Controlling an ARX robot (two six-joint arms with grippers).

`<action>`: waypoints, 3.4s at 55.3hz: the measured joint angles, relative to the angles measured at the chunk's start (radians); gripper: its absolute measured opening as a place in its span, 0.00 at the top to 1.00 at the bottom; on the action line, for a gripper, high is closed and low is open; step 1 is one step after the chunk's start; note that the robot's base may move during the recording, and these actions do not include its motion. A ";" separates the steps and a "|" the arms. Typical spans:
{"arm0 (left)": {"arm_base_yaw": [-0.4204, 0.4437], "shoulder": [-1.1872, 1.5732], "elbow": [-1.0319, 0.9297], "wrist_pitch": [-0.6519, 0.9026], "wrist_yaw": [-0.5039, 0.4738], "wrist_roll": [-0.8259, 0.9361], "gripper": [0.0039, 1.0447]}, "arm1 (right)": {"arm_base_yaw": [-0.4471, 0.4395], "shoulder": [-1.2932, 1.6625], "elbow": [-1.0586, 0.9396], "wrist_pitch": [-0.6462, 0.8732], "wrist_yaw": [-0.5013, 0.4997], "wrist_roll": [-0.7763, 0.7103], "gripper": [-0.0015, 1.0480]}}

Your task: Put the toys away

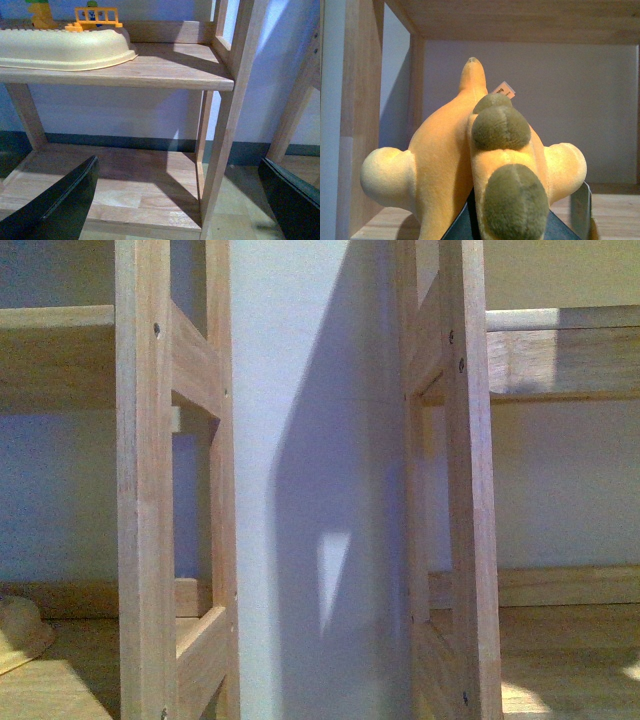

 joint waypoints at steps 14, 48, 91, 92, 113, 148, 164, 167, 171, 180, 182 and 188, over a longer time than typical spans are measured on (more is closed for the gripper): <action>0.000 0.000 0.000 0.000 0.000 0.000 0.06 | 0.040 0.195 0.180 0.002 -0.020 0.112 0.94; 0.000 0.000 0.000 0.000 0.000 0.000 0.06 | 0.061 0.532 0.402 0.060 -0.002 0.382 0.94; 0.000 0.000 0.000 0.000 0.000 0.000 0.06 | 0.224 0.643 0.485 0.050 0.099 0.455 0.94; 0.000 0.000 0.000 0.000 0.000 0.000 0.06 | 0.225 0.643 0.485 0.050 0.101 0.455 0.94; 0.000 0.000 0.000 0.000 0.000 0.000 0.06 | 0.225 0.656 0.503 -0.003 0.153 0.413 0.88; 0.000 0.000 0.000 0.000 0.000 0.000 0.06 | 0.215 0.657 0.545 -0.053 0.249 0.311 0.06; 0.000 0.000 0.000 0.000 0.000 0.000 0.06 | 0.224 0.576 0.493 -0.002 0.338 0.176 0.06; 0.000 0.000 0.000 0.000 0.000 0.000 0.06 | 0.224 0.532 0.457 0.025 0.336 0.145 0.06; 0.000 0.000 0.000 0.000 0.000 0.000 0.06 | 0.224 0.472 0.409 0.049 0.333 0.118 0.06; 0.000 0.000 0.000 0.000 0.000 0.000 0.06 | 0.198 0.299 0.264 0.070 0.319 0.083 0.06; 0.000 0.000 0.000 0.000 0.000 0.000 0.06 | 0.187 0.256 0.224 0.071 0.313 0.080 0.06; 0.000 0.000 0.000 0.000 0.000 0.000 0.06 | 0.143 0.115 0.090 0.062 0.302 0.079 0.06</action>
